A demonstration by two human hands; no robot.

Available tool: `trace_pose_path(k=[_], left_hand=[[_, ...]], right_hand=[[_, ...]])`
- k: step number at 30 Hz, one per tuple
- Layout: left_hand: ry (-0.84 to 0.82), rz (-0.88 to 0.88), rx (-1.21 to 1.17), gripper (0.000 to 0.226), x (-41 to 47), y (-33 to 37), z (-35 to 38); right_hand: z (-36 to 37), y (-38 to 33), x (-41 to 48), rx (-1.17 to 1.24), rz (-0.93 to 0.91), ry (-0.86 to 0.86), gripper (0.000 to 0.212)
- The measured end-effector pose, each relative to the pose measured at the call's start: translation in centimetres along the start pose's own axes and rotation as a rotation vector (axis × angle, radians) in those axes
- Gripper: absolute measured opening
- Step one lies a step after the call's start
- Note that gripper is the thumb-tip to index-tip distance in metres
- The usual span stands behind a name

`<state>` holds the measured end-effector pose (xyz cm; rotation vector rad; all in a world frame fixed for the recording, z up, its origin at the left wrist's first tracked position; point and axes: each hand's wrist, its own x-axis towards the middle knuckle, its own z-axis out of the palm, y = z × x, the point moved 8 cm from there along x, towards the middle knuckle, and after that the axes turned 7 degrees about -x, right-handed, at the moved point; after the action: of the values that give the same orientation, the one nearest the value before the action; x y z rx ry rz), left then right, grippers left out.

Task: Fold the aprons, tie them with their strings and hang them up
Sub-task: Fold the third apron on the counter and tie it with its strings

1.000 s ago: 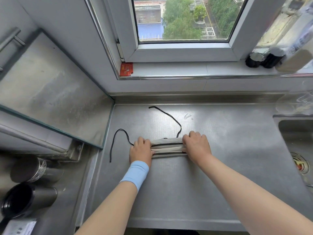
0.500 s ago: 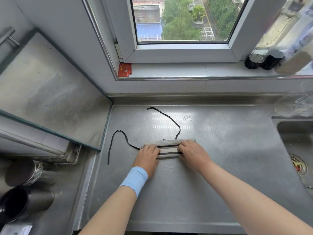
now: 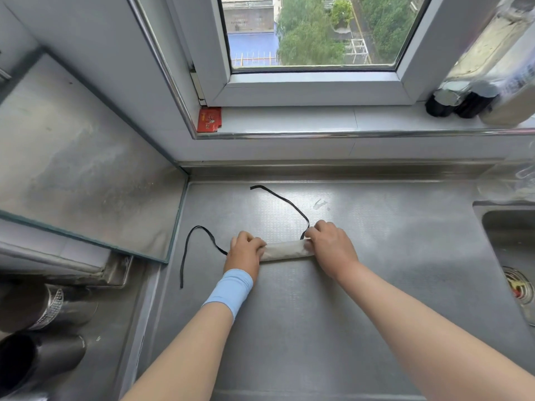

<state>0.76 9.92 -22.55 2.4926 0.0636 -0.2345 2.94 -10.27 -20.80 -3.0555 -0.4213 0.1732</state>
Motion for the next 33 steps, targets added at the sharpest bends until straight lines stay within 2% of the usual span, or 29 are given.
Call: trace_pose_path(k=[3, 7, 12, 14, 16, 19, 23, 26, 30, 33], left_hand=[[0.124, 0.057, 0.158, 0.014, 0.5, 1.4, -0.4], [0.005, 0.358, 0.167, 0.037, -0.2, 4.3, 1.9], [-0.092, 0.362, 0.241, 0.058, -1.1, 3.3, 3.9], [-0.066, 0.363, 0.266, 0.053, -1.1, 3.6, 3.7], [-0.039, 0.364, 0.288, 0.040, -0.5, 4.4, 3.0], [-0.180, 0.302, 0.419, 0.034, 0.6, 4.9, 2.9], [-0.300, 0.218, 0.496, 0.022, 1.0, 5.1, 2.2], [-0.390, 0.079, 0.277, 0.018, 0.0, 4.7, 1.2], [-0.427, -0.131, -0.162, 0.019, -1.6, 5.0, -1.2], [-0.461, -0.212, -0.321, 0.020, -2.5, 5.7, -3.3]], right_hand=[[-0.1, -1.0, 0.3, -0.067, -0.060, 0.104, 0.011], [0.1, -3.5, -0.1, -0.093, -0.226, 0.142, 0.022], [1.7, -3.1, -0.9, 0.033, -0.266, 0.095, 0.022], [2.0, -2.8, -1.0, 0.068, -0.255, 0.113, 0.025], [2.0, -2.9, -0.8, 0.058, -0.226, 0.130, 0.019], [1.2, -3.5, -0.1, -0.040, -0.211, 0.140, 0.013], [-0.1, -4.3, 0.2, -0.138, -0.312, 0.040, 0.029], [-0.9, -4.3, 0.4, -0.075, -0.359, -0.031, 0.033], [-5.3, -5.1, 0.1, -0.045, -0.373, 0.207, 0.044], [-9.0, -5.9, -1.3, -0.028, -0.362, 0.412, 0.049]])
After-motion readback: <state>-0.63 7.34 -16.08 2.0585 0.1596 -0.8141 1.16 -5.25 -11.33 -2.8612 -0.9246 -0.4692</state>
